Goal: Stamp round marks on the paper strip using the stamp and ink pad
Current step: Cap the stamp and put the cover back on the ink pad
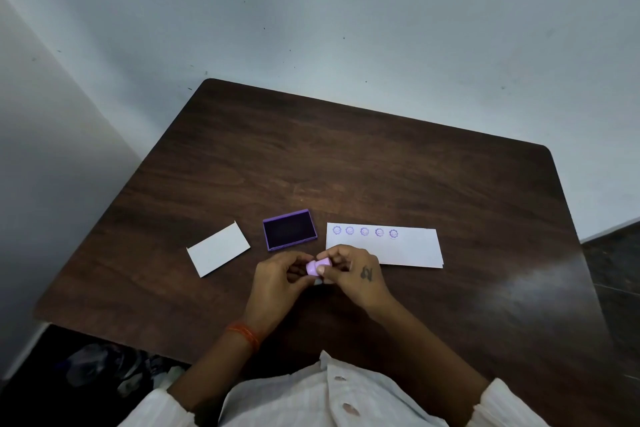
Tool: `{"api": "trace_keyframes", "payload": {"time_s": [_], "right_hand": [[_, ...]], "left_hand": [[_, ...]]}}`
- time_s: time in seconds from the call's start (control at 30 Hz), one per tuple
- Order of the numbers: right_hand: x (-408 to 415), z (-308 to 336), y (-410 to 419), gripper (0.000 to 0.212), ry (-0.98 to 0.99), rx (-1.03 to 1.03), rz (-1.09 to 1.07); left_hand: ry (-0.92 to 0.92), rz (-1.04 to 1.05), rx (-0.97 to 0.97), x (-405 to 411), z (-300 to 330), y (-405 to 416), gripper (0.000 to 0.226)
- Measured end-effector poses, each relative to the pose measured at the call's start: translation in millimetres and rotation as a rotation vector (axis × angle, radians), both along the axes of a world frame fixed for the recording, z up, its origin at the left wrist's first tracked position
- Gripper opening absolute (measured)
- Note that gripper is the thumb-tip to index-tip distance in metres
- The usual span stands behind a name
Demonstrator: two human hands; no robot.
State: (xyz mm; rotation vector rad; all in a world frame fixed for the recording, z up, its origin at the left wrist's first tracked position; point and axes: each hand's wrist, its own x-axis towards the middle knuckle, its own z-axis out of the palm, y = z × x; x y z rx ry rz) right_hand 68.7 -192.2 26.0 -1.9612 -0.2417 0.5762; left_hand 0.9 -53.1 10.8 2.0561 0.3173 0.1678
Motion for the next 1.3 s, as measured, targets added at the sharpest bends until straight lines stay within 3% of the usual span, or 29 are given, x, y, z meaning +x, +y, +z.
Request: {"api": "trace_keyframes", "payload": {"time_s": [0.27,0.5,0.77,1.3], "right_hand": [[4.3,-0.8,-1.3,0.025,0.018,-0.031,-0.003],[4.0,-5.0,-0.2,0.021,0.118,0.029,-0.030],[7.9,-6.2,-5.7,0.029,0.124,0.031,-0.131],[9.4,-11.6,-5.8,0.022,0.053,-0.026,-0.177]], "left_hand": [[0.007,-0.002,-0.005,2.3,-2.2,-0.7,0.027],[0.021,-0.003,-0.016,4.0,-5.3,-1.4,0.025],[0.097,0.095,-0.122,13.6,-25.9,-4.5,0.025],[0.109,0.073,0.104,9.0,-41.5,0.0,0.026]]}}
